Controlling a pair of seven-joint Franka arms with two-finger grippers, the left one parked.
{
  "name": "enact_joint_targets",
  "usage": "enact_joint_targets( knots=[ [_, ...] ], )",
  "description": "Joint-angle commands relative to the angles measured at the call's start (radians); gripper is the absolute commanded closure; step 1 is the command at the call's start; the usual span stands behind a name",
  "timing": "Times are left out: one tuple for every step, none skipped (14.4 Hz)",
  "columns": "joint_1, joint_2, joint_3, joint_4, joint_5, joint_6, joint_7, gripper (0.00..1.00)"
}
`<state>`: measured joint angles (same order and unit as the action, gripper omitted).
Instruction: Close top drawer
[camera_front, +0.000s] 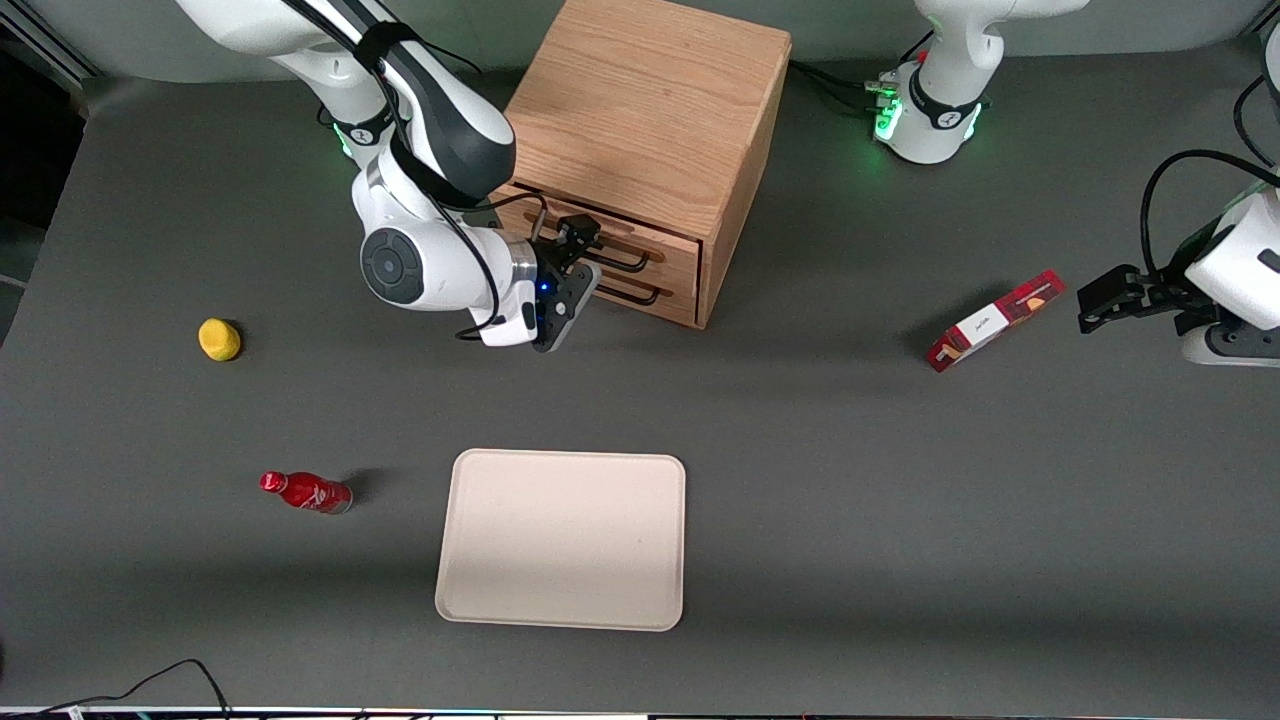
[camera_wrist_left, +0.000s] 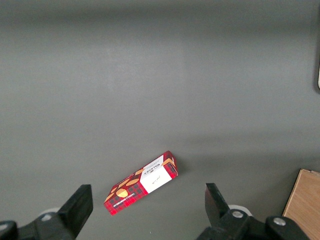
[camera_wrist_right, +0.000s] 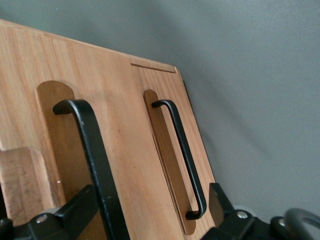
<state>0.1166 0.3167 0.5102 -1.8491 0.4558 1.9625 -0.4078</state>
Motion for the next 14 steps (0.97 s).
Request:
enact_joint_targets(
  knots=[
    [-0.006, -0.041, 0.019, -0.029, 0.035, 0.009, 0.044, 0.0],
    [-0.003, -0.05, 0.019, -0.019, 0.027, 0.003, 0.046, 0.0],
    [-0.008, -0.054, 0.019, 0.002, 0.02, -0.007, 0.043, 0.0],
    [-0.008, -0.06, 0.019, 0.026, -0.002, -0.031, 0.044, 0.0],
    [-0.008, -0.067, 0.019, 0.059, -0.023, -0.065, 0.047, 0.0],
    [-0.009, -0.071, 0.019, 0.085, -0.023, -0.083, 0.05, 0.0],
    [-0.012, -0.077, 0.016, 0.108, -0.023, -0.103, 0.05, 0.0],
    [-0.014, -0.093, 0.008, 0.134, -0.031, -0.128, 0.05, 0.0],
    [-0.014, -0.132, 0.002, 0.146, -0.058, -0.137, 0.061, 0.0],
    [-0.017, -0.164, -0.004, 0.162, -0.1, -0.14, 0.098, 0.0],
    [-0.02, -0.201, -0.009, 0.188, -0.147, -0.161, 0.162, 0.0],
    [-0.021, -0.234, -0.01, 0.211, -0.201, -0.19, 0.256, 0.0],
    [-0.028, -0.264, -0.015, 0.234, -0.248, -0.22, 0.35, 0.0],
    [-0.032, -0.295, -0.031, 0.247, -0.271, -0.267, 0.436, 0.0]
  ],
)
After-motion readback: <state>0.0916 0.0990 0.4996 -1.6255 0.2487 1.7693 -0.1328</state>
